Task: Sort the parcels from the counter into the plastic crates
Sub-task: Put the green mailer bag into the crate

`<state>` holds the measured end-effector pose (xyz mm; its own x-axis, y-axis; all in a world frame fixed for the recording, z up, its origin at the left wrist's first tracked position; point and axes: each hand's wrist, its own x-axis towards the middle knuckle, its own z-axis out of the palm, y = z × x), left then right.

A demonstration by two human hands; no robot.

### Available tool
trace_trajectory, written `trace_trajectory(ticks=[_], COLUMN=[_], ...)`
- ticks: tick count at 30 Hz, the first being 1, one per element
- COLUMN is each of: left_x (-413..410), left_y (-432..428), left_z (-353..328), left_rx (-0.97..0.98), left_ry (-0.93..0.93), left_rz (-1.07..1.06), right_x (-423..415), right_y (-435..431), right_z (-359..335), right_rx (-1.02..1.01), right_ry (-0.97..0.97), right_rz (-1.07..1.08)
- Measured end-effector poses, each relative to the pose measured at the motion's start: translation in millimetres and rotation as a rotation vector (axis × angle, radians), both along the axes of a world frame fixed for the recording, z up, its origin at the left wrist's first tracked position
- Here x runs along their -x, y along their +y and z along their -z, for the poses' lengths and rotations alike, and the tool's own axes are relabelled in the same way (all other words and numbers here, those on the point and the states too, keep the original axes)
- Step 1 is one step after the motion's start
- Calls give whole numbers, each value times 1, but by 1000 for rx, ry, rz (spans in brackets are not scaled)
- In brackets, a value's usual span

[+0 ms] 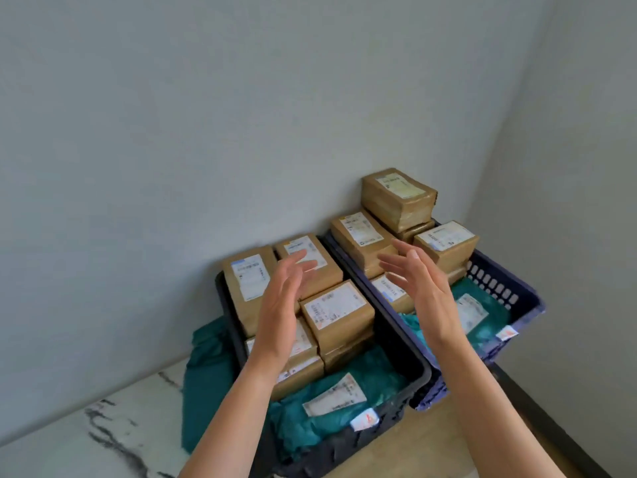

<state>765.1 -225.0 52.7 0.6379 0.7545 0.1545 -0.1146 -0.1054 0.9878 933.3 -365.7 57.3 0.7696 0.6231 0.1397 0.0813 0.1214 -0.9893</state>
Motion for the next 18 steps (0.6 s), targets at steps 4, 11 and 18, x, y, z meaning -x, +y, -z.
trace_trajectory(ticks=[4, 11, 18], left_x=[79, 203, 259], left_y=[59, 174, 246], left_z=[2, 22, 105], left_rx=[-1, 79, 237], left_ry=[-16, -30, 156], left_rz=[-118, -173, -127], right_x=[70, 198, 284], right_y=[75, 191, 263], right_z=[-1, 8, 79], right_rx=[12, 35, 263], right_ry=[-35, -38, -19], right_rz=[-114, -174, -142])
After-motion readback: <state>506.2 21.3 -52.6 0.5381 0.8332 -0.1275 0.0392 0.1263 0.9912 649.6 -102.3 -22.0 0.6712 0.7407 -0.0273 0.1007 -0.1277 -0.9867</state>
